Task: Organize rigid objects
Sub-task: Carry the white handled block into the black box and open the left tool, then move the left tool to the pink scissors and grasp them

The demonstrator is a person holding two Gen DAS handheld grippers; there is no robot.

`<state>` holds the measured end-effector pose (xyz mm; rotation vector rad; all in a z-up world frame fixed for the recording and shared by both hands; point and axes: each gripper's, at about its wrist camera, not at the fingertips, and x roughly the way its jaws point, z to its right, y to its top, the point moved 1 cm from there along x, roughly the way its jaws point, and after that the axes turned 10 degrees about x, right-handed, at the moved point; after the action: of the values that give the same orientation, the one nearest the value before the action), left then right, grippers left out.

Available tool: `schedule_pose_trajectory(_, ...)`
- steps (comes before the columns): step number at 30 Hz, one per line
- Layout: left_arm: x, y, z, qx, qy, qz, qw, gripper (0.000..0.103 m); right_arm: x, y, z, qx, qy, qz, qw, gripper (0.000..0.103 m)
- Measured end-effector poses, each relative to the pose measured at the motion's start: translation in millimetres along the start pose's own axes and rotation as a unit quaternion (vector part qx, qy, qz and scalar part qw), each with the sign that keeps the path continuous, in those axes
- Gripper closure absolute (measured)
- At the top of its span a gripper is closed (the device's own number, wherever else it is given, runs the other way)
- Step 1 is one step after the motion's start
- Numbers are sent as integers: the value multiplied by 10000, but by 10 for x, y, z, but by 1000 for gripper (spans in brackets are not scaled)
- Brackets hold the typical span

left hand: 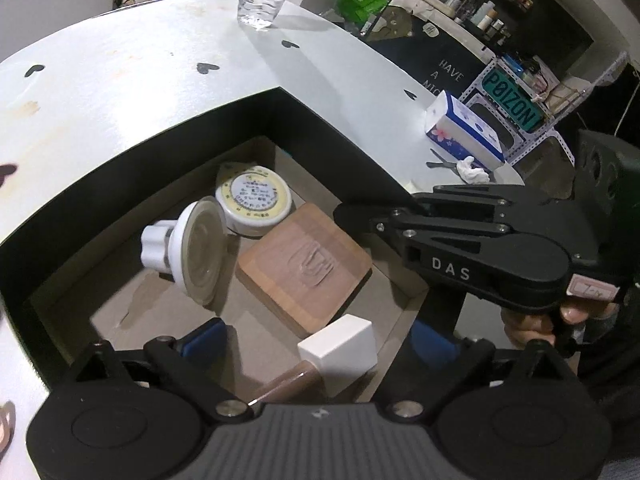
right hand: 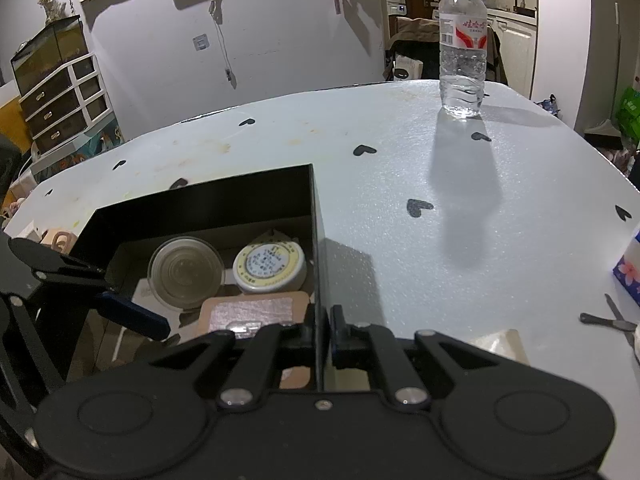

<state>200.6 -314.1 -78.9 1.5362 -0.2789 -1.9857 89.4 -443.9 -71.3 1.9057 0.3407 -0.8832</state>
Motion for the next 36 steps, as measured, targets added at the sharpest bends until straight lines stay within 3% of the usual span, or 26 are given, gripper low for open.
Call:
schedule_pose_trajectory(4,-103,-17,26,-116,21,-23,9999,18,2,2,3,6,3,-2,10000,97)
schedule_pose_trajectory(7,-217,-23,61,-166,92,6,9998,38,1,2,5,7,5,0,10000,97)
schedule_pose_trajectory(11,-419,-24,126,133,363,73,9992,61,2,2,5,7,8,-2,10000,97)
schedule_pose_trajectory(14,-516,-61,128,371,671,-88,9970,70,3,5,7,8,13,-3,10000,97)
schedule_pose_trajectory(17,-545,-102,118,747,1340,-445,9872,73,3,5,7,10,14,0,10000,97)
schedule_pose_trajectory(19,-512,-113,128,1069,1757,-755,9757,76,4,6,6,9,15,1,10000,97)
schedule_pose_trajectory(22,-419,-90,210,1575,1947,-1107,9618,78,5,6,8,18,25,4,10000,97)
schedule_pose_trajectory(27,-149,-151,363,2498,2214,-1803,9252,78,7,9,11,27,38,4,10000,96)
schedule_pose_trajectory(33,-6,-75,305,2476,2049,-1985,9259,79,4,9,26,49,63,7,10000,96)
schedule_pose_trajectory(36,26,-16,291,2374,1878,-1921,9335,79,1,9,32,42,76,5,10000,96)
